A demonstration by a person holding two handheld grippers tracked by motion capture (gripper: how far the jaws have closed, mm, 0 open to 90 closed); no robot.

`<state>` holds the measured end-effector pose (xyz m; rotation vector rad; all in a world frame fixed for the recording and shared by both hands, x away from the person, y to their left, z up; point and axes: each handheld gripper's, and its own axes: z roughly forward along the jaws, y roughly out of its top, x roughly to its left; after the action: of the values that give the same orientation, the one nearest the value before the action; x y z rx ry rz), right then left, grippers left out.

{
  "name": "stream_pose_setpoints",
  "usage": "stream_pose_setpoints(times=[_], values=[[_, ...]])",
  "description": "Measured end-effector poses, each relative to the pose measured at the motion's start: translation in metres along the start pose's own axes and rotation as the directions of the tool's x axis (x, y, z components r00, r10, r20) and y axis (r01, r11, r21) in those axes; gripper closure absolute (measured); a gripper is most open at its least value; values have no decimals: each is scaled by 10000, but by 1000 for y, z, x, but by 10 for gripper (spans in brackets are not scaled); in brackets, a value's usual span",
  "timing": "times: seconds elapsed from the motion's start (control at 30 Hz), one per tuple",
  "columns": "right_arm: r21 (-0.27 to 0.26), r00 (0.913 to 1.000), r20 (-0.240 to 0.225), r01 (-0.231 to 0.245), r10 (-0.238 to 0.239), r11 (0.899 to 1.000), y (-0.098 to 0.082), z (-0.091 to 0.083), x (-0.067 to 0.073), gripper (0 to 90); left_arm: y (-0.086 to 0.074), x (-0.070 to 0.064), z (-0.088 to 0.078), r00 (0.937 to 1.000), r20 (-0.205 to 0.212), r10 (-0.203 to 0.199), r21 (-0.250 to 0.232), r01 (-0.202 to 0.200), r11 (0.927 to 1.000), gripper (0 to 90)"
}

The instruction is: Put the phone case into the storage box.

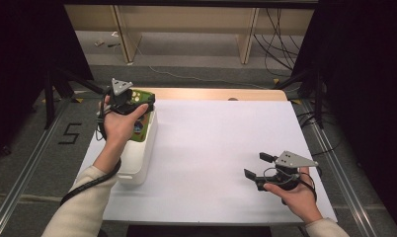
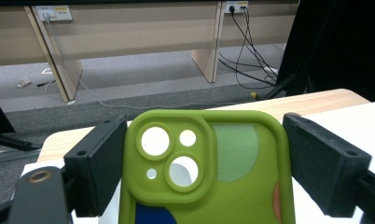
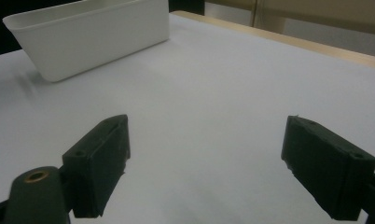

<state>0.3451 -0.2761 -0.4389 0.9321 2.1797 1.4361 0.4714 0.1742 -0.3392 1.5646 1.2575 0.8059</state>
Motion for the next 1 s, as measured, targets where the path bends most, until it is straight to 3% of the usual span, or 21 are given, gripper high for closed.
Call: stream_pose_setpoints(times=[1.0], values=[[4,10000,17,20,-20,10000,0,0,0,165,5,7,14,9999,-113,-78,4,78,10000,167]])
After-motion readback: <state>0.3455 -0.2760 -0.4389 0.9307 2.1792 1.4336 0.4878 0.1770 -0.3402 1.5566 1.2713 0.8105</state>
